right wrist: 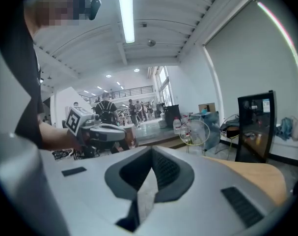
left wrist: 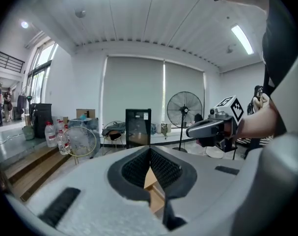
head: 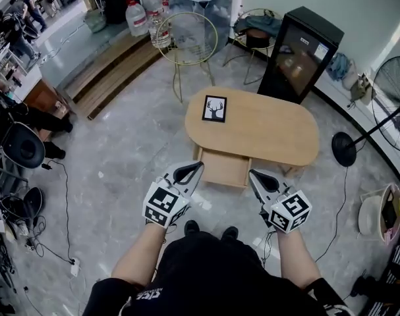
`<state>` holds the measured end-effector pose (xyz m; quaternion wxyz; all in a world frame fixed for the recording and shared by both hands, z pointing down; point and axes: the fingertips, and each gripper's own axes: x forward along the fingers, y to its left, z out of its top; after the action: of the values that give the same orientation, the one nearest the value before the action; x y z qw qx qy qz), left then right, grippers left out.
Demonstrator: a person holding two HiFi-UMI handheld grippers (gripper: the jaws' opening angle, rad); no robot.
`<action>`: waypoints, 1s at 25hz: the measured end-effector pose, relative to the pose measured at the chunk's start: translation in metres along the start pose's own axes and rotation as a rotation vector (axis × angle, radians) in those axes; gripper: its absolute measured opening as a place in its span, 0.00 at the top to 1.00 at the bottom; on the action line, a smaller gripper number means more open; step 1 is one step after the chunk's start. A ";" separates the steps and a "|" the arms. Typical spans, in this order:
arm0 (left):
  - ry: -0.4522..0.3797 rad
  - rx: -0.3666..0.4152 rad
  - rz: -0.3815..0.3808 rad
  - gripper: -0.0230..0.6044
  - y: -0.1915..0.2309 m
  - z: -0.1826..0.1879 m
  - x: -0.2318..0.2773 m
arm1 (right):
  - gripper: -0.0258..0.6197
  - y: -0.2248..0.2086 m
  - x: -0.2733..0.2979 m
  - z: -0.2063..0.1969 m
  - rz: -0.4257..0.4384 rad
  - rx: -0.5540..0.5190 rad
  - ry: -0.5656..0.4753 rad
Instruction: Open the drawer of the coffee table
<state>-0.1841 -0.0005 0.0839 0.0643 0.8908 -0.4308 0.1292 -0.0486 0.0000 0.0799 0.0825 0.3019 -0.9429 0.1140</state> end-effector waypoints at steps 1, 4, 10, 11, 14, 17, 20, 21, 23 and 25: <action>-0.009 0.000 -0.007 0.95 0.005 0.002 -0.006 | 0.95 0.006 0.005 0.010 -0.012 -0.008 -0.016; -0.040 -0.023 -0.030 0.95 0.024 0.010 -0.017 | 0.95 0.015 0.012 0.038 -0.068 -0.020 -0.072; -0.074 -0.061 -0.073 0.95 0.041 0.028 -0.010 | 0.96 0.021 0.011 0.064 -0.153 -0.220 -0.026; -0.073 -0.060 -0.111 0.95 0.034 0.031 -0.006 | 0.95 0.020 0.010 0.069 -0.150 -0.239 -0.023; -0.053 0.015 -0.137 0.95 0.025 0.041 0.004 | 0.95 0.010 0.005 0.086 -0.146 -0.216 -0.067; -0.081 0.082 -0.035 0.95 0.034 0.053 0.009 | 0.96 0.004 -0.005 0.101 -0.128 -0.186 -0.121; -0.110 0.067 0.052 0.95 0.040 0.057 0.012 | 0.96 0.005 -0.017 0.105 -0.088 -0.174 -0.149; -0.118 0.054 0.074 0.95 0.042 0.058 0.013 | 0.96 0.003 -0.020 0.103 -0.082 -0.177 -0.149; -0.129 0.018 0.107 0.95 0.045 0.060 0.017 | 0.96 -0.005 -0.026 0.098 -0.084 -0.179 -0.146; -0.127 -0.013 0.113 0.95 0.046 0.060 0.023 | 0.96 -0.016 -0.031 0.094 -0.091 -0.164 -0.150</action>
<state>-0.1958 -0.0598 0.0331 0.0351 0.8710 -0.4845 0.0734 -0.0226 -0.0204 -0.0148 0.0412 0.3445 -0.9378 0.0099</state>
